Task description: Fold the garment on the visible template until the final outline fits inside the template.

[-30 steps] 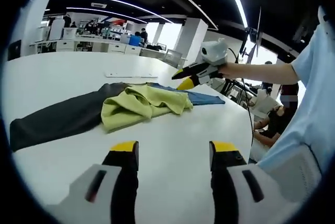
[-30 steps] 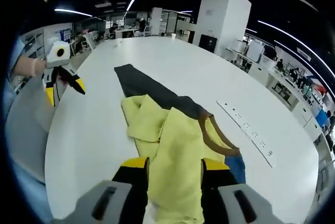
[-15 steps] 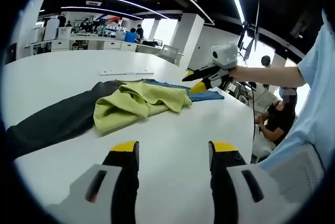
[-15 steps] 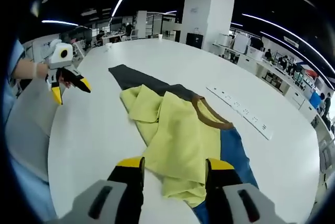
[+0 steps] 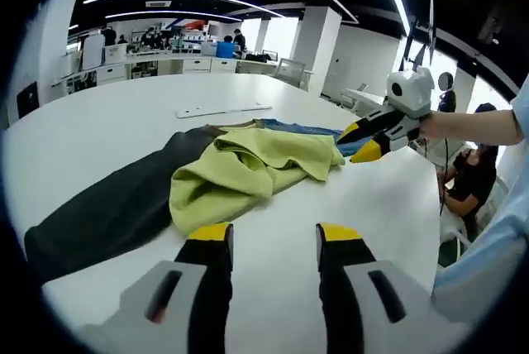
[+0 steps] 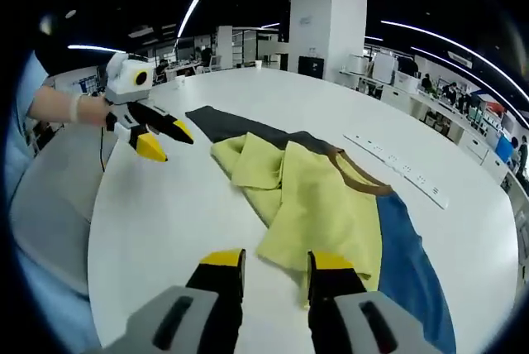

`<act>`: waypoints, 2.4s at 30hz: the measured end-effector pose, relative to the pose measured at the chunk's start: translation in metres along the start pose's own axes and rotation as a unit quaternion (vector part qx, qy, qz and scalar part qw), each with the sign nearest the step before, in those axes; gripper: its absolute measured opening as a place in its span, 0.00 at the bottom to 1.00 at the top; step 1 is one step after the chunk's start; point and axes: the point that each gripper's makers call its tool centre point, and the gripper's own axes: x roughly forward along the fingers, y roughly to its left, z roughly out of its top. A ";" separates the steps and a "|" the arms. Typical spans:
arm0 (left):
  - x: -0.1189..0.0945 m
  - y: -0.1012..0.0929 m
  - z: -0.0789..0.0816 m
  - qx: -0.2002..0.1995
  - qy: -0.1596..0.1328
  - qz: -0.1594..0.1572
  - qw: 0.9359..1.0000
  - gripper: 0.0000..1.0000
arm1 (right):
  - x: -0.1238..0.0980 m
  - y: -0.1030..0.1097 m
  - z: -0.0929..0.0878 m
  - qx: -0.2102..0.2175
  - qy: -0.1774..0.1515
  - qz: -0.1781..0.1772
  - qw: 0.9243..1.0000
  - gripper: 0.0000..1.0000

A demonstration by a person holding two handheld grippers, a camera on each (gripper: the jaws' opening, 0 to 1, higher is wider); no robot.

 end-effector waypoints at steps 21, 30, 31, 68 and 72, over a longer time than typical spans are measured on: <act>0.060 0.006 -0.007 -0.101 0.058 -0.001 0.993 0.24 | 0.027 0.005 -0.021 0.106 0.005 -0.012 0.994 0.21; 0.068 0.004 -0.009 -0.123 0.058 -0.002 0.991 0.21 | 0.030 0.007 -0.031 0.163 -0.005 -0.012 0.987 0.20; 0.069 0.004 -0.008 -0.129 0.056 -0.003 0.990 0.21 | 0.030 0.007 -0.027 0.166 -0.017 -0.010 0.986 0.19; 0.067 0.010 -0.002 -0.194 0.040 0.005 0.980 0.00 | 0.029 -0.008 -0.018 0.347 -0.077 -0.033 0.934 0.00; 0.053 0.007 -0.004 -0.169 0.045 -0.011 0.984 0.00 | 0.014 -0.006 -0.018 0.340 -0.079 -0.031 0.937 0.00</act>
